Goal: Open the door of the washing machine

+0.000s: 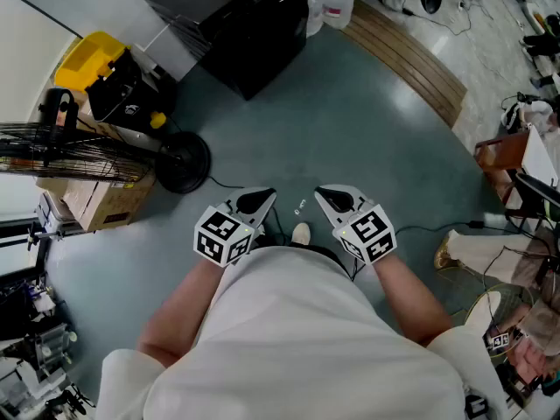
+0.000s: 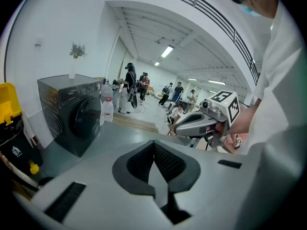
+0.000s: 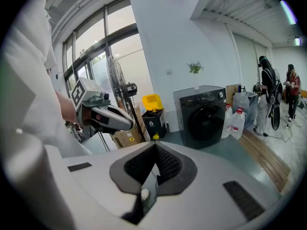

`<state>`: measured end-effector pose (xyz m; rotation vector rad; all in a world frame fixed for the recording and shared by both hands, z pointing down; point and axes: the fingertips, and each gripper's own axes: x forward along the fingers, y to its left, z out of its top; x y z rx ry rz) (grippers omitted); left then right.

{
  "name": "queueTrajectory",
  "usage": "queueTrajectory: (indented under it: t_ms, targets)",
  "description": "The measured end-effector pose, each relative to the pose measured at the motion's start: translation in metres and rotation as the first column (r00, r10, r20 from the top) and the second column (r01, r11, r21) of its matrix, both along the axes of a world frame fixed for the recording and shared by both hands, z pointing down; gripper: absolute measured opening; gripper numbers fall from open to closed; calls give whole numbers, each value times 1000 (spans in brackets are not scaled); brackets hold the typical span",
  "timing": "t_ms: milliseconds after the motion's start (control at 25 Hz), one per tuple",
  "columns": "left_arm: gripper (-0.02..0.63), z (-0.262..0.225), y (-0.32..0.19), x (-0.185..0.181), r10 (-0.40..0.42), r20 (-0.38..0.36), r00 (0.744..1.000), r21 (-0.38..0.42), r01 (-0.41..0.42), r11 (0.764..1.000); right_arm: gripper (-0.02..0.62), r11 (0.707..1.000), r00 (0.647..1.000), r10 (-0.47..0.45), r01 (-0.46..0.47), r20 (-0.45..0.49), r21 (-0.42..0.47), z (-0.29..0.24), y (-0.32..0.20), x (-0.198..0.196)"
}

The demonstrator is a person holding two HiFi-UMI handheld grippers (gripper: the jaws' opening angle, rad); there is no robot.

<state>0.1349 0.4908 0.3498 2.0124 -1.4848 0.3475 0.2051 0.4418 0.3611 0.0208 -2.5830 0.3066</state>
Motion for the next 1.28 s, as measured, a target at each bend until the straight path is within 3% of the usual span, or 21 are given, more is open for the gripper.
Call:
queueTrajectory:
  t_ms: [400, 640, 720, 800, 1120, 1280]
  targets:
    - [17, 6, -23, 5, -14, -32, 999, 0, 14, 1000, 5, 998, 998, 58, -58, -21, -26, 6, -29, 15]
    - [17, 24, -63, -24, -28, -35, 999, 15, 29, 999, 8, 995, 995, 93, -94, -34, -22, 17, -58, -3]
    - [18, 34, -82, -45, -46, -42, 998, 17, 47, 999, 21, 995, 994, 100, -101, -51, -21, 23, -74, -18]
    - [18, 44, -109, -70, -60, -40, 997, 19, 61, 998, 80, 994, 992, 106, -108, -67, -25, 26, -95, -35]
    - [19, 89, -236, -208, -194, 16, 981, 20, 194, 981, 75, 989, 983, 149, -148, -104, 25, 16, -208, -129]
    - [20, 118, -276, -273, -253, 63, 965, -6, 254, 967, 85, 985, 979, 175, -174, -102, 18, 17, -246, -174]
